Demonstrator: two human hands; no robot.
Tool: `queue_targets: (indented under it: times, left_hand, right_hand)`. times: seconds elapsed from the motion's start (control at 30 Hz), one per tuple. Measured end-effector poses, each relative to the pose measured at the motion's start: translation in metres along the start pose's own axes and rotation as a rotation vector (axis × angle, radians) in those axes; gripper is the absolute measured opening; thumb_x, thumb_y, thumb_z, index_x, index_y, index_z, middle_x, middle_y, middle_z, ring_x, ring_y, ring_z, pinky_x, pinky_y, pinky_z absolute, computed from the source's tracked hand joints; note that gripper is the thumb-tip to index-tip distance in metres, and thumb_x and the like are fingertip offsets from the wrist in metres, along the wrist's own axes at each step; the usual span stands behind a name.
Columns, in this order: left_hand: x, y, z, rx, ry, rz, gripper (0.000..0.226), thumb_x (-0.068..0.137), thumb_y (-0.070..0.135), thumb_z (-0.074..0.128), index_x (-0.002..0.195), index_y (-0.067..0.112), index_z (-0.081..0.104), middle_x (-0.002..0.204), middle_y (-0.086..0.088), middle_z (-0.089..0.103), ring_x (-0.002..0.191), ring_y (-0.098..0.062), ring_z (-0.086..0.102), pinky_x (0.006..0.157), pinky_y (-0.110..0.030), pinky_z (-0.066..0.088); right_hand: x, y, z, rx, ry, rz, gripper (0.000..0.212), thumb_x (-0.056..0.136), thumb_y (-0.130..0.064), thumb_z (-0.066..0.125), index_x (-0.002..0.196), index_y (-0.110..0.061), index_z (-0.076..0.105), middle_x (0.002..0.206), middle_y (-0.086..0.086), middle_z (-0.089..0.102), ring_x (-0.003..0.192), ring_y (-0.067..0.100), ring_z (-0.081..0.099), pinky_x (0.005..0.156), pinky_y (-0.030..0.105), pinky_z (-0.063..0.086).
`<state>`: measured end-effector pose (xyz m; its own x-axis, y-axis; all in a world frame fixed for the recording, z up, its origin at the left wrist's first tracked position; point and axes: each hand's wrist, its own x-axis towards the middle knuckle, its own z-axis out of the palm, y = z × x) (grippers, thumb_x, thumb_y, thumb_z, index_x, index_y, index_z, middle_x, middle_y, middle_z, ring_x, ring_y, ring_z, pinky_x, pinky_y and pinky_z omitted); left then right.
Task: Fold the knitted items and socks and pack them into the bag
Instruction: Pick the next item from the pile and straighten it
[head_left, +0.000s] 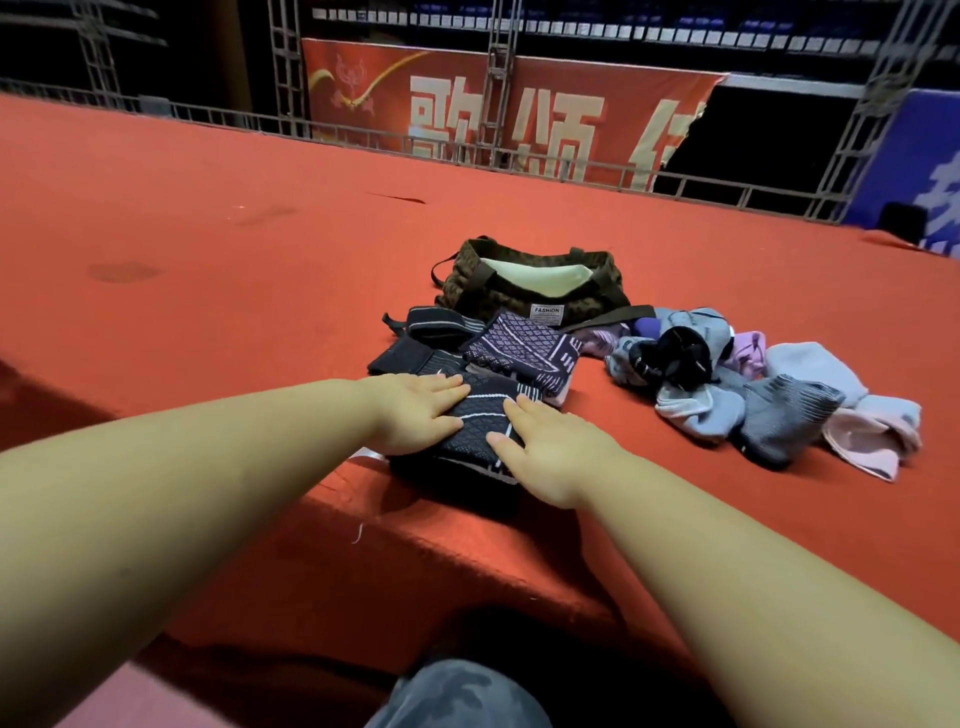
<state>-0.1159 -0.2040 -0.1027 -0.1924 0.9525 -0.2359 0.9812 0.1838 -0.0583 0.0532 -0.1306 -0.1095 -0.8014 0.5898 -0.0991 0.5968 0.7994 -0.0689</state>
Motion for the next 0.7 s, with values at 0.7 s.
queue_targets:
  times: [0.7]
  left_hand:
    - [0.079,0.226,0.033,-0.273,0.194,0.249,0.059,0.102,0.037,0.028,0.151,0.011,0.011,0.159,-0.012,0.002,0.147,-0.024,0.006,0.119,-0.032,0.006]
  right_hand:
    - [-0.099,0.16,0.078,0.189,0.352,0.611,0.069,0.092,-0.053,0.04,0.149,-0.02,0.021,0.157,0.01,0.018,0.142,0.024,0.022,0.115,0.038,0.021]
